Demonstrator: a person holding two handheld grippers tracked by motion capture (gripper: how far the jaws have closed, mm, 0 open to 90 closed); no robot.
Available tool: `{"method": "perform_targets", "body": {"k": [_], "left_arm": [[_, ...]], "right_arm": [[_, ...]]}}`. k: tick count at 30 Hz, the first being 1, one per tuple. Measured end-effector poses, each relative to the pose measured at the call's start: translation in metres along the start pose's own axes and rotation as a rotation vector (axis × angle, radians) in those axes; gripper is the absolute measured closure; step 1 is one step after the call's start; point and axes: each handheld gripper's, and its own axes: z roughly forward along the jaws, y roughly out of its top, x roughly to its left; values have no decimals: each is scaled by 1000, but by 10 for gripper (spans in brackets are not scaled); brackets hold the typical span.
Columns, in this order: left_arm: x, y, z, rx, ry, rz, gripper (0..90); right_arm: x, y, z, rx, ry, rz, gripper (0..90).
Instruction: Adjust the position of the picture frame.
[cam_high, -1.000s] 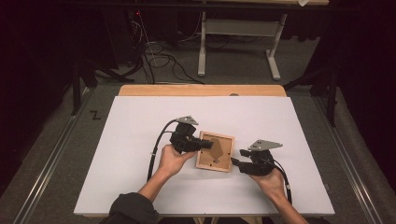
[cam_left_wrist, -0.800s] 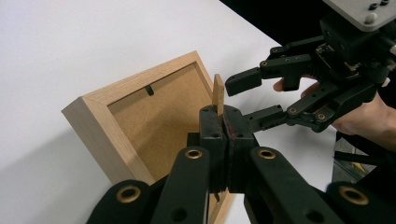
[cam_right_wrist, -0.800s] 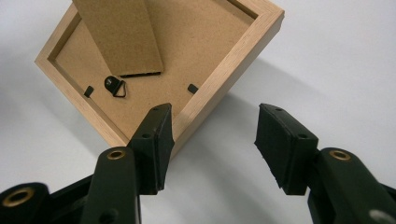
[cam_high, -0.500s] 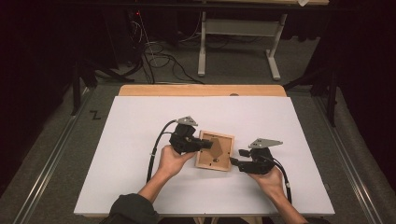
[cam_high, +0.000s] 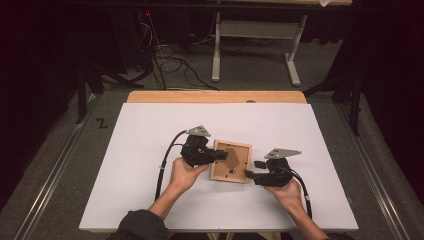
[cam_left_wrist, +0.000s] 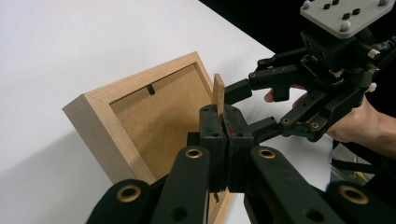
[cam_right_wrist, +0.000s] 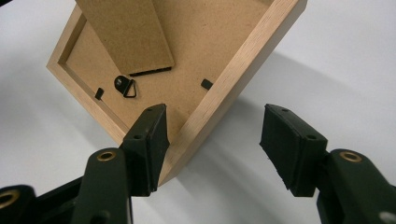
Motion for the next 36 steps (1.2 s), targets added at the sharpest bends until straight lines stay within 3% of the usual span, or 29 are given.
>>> {"method": "perform_targets", "body": {"k": [3, 8, 19, 23, 31, 36], "left_arm": [[3, -4, -1, -13, 6, -36, 887], [4, -7, -3, -25, 15, -53, 887], [3, -11, -5, -23, 38, -58, 886], [3, -11, -6, -12, 37, -64, 885], [1, -11, -7, 8, 55, -60, 883], [2, -11, -7, 16, 57, -68, 882]], "right_arm": [[1, 0, 1, 7, 2, -7, 443], [3, -1, 3, 18, -2, -16, 465], [6, -1, 4, 34, -26, -47, 534], [6, -2, 5, 44, -58, -67, 562], [13, 1, 2, 8, -39, -75, 547], [18, 2, 6, 22, -33, -78, 529]]}}
